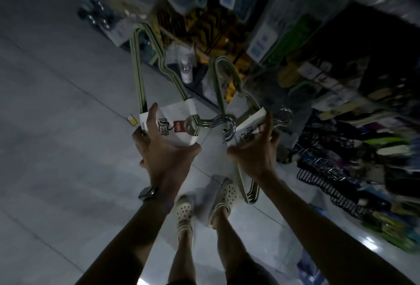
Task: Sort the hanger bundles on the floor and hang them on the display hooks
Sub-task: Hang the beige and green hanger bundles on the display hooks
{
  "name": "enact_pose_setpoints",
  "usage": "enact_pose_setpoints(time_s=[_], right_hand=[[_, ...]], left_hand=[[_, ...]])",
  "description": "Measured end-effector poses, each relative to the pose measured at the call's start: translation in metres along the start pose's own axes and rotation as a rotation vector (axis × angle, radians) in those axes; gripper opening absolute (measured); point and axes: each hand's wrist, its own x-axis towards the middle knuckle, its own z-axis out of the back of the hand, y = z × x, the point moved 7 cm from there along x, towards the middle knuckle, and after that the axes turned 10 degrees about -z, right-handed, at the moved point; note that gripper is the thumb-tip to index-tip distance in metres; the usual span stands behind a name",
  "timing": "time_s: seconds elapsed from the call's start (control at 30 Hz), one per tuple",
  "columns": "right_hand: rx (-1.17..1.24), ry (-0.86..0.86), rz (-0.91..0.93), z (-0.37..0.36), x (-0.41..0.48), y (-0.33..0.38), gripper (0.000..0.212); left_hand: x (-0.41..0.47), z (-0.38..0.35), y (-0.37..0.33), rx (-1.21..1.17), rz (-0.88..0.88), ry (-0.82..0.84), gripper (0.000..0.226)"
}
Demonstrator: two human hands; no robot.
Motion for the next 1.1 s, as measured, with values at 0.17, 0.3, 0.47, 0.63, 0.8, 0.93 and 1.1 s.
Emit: enact_pose_setpoints(time_s=[0.17, 0.3, 0.47, 0.63, 0.8, 0.93, 1.1], right_hand=[[0.087, -0.054, 0.137, 0.064, -0.052, 0.06, 0.11], [0.148, -0.155, 0.217, 0.109, -0.089, 0.102, 0.146], [0.219, -0.3, 0.277, 0.171, -0.133, 0.164, 0.147], [0.265, -0.453, 0.372, 0.24, -0.176, 0.222, 0.147], [0.198, -0.646, 0.438, 0.314, -0.226, 0.27, 0.148], [0.152, -0.813, 0.426, 0.373, -0.267, 0.299, 0.141], [0.18, -0.954, 0.435, 0.437, -0.307, 0.323, 0.141]], left_hand=[[0.008, 0.051, -0.082, -0.063, -0.205, -0.009, 0.12], [0.011, 0.095, -0.152, -0.103, -0.39, -0.016, 0.116], [0.015, 0.146, -0.238, -0.149, -0.616, -0.031, 0.116], [0.015, 0.19, -0.32, -0.235, -0.751, -0.049, 0.118], [0.003, 0.228, -0.411, -0.232, -0.931, -0.099, 0.116], [-0.011, 0.257, -0.482, -0.253, -1.073, -0.17, 0.117], [-0.04, 0.289, -0.56, -0.282, -1.262, -0.244, 0.115]])
